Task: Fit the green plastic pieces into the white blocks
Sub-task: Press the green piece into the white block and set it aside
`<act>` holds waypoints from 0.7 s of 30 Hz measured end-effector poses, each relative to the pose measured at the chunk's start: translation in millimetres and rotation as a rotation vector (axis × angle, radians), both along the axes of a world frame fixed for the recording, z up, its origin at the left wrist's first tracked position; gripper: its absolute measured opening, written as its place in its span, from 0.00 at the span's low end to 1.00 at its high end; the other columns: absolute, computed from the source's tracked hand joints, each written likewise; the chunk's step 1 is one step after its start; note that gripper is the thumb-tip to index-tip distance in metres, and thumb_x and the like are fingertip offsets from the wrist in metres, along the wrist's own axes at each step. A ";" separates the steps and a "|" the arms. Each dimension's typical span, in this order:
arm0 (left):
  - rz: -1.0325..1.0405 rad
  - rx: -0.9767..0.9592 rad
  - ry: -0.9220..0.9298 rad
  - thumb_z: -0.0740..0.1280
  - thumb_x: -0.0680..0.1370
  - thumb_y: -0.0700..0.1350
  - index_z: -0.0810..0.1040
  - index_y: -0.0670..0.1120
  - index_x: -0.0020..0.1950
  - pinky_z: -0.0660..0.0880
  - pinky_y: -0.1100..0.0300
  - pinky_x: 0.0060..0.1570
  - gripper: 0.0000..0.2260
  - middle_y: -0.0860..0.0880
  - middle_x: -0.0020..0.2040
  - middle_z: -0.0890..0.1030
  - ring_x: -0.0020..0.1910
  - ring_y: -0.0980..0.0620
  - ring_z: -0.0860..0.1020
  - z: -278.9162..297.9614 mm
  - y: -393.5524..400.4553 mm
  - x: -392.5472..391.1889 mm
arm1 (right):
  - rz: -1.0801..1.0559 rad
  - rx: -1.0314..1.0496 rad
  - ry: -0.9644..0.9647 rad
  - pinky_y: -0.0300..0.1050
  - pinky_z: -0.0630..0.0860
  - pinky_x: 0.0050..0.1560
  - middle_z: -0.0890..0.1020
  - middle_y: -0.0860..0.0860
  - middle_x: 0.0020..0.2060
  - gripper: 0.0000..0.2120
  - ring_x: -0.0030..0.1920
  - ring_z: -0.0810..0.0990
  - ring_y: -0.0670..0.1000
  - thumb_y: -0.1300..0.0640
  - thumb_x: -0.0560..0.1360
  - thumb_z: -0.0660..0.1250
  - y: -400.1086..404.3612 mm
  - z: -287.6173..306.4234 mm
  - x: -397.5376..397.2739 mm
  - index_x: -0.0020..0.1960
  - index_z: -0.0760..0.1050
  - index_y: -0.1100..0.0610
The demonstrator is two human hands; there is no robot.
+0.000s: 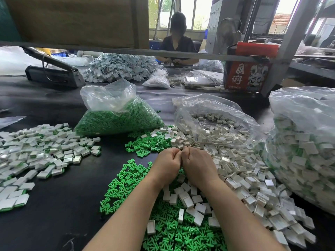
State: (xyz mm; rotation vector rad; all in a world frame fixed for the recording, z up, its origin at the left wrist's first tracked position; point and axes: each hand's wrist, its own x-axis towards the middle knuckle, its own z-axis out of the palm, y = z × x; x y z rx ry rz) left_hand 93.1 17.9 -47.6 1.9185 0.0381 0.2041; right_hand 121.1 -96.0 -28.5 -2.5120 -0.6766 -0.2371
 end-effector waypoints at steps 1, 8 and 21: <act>-0.005 -0.016 0.003 0.60 0.83 0.42 0.74 0.48 0.36 0.61 0.65 0.26 0.15 0.58 0.22 0.71 0.23 0.61 0.64 0.5 0.1 -0.5 | -0.004 0.008 0.003 0.50 0.70 0.39 0.74 0.52 0.33 0.20 0.38 0.76 0.57 0.56 0.82 0.48 -0.2 0.5 -0.4 0.32 0.62 0.49; -0.027 -0.056 0.007 0.60 0.83 0.42 0.77 0.47 0.38 0.64 0.60 0.29 0.14 0.56 0.26 0.73 0.26 0.57 0.66 2.8 0.7 -3.1 | -0.007 0.033 0.000 0.48 0.68 0.38 0.74 0.51 0.33 0.19 0.37 0.75 0.55 0.54 0.83 0.49 -0.2 -0.3 -2.1 0.34 0.65 0.51; 0.019 0.002 -0.067 0.62 0.83 0.46 0.80 0.49 0.43 0.66 0.65 0.28 0.11 0.53 0.30 0.75 0.27 0.58 0.69 8.9 13.3 -0.1 | -0.084 0.768 0.277 0.40 0.72 0.30 0.77 0.46 0.29 0.16 0.28 0.72 0.46 0.56 0.83 0.58 -6.2 5.5 7.7 0.42 0.80 0.59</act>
